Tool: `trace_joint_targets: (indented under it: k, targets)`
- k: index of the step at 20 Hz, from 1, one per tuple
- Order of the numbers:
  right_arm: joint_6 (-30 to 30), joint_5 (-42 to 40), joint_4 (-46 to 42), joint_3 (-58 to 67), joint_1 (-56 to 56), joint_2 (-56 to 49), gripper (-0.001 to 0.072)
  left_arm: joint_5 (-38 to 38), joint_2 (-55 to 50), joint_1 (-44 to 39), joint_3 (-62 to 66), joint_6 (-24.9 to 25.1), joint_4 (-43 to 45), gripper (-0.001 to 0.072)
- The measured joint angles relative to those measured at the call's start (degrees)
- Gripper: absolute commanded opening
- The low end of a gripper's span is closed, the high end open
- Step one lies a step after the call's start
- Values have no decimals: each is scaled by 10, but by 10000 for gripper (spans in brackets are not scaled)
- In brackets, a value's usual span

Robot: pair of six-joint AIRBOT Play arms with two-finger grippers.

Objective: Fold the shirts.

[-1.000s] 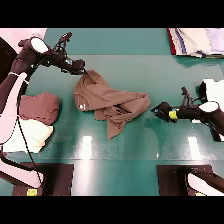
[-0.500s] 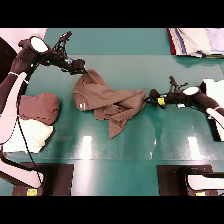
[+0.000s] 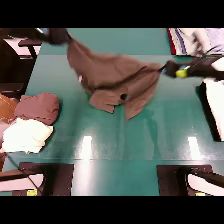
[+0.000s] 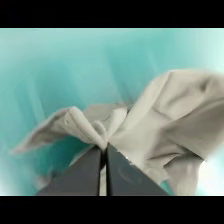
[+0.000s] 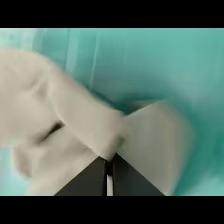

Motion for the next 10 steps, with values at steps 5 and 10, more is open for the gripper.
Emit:
trace_joint_targets:
  k: [5,10]
  targets:
    - [6,119,-64,130,-19,138,14,10,158,0,75,3,6,24]
    - [43,194,-127,214,-24,231,13,62,273,0,93,3,5,23]
